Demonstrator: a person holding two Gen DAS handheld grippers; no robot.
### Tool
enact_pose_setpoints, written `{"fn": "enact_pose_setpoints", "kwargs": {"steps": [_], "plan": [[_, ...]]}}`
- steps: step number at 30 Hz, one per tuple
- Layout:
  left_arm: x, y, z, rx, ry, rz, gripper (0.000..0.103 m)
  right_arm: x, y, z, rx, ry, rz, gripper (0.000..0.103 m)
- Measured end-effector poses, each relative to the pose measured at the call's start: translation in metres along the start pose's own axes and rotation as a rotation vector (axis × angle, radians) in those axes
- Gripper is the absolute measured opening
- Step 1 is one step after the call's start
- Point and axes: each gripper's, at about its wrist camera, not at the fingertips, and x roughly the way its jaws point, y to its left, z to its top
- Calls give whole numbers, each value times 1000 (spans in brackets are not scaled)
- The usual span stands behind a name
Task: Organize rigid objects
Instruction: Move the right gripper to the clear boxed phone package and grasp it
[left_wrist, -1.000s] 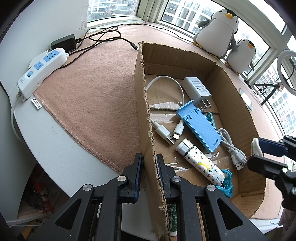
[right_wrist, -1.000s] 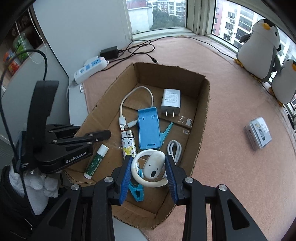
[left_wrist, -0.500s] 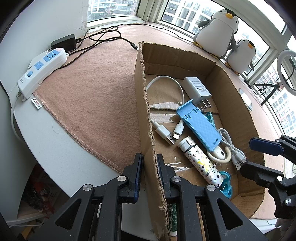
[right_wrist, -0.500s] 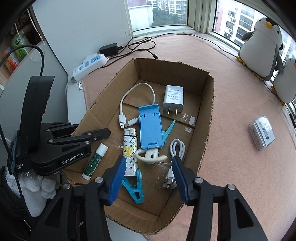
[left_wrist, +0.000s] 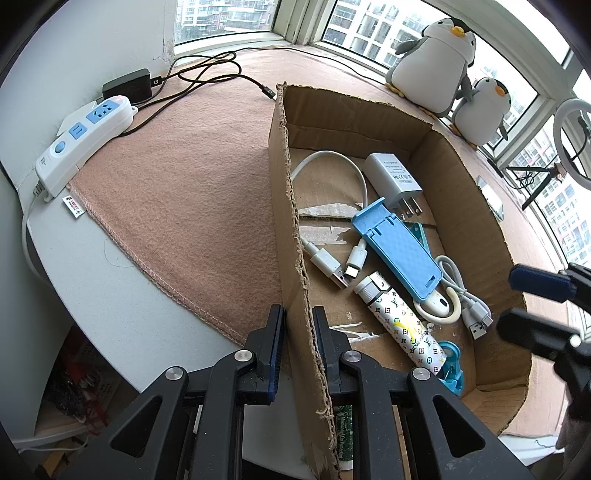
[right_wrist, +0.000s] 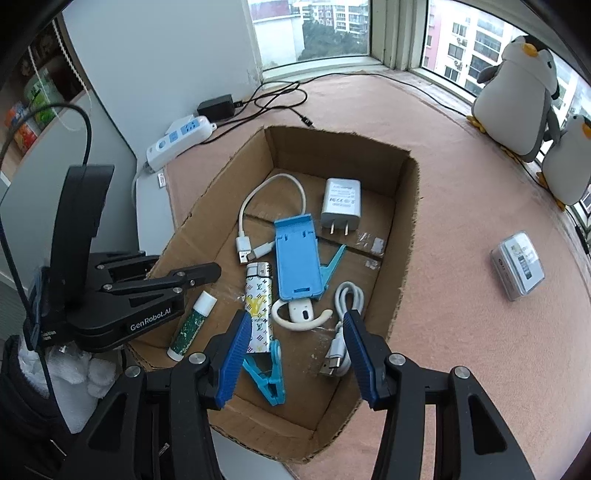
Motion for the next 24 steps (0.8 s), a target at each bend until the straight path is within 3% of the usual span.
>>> {"fn": "enact_pose_setpoints", "kwargs": {"steps": [10, 14, 18, 24], "plan": [[0, -1, 0, 0, 0, 0, 16, -20, -35, 4, 114, -59, -23, 51], [0, -1, 0, 0, 0, -3, 16, -29, -64, 7, 240, -86, -29, 59], [1, -1, 0, 1, 0, -10, 17, -33, -97, 8, 358, -85, -66, 75], [1, 2, 0, 0, -1, -23, 17, -21, -162, 10, 600, -36, -75, 77]]}}
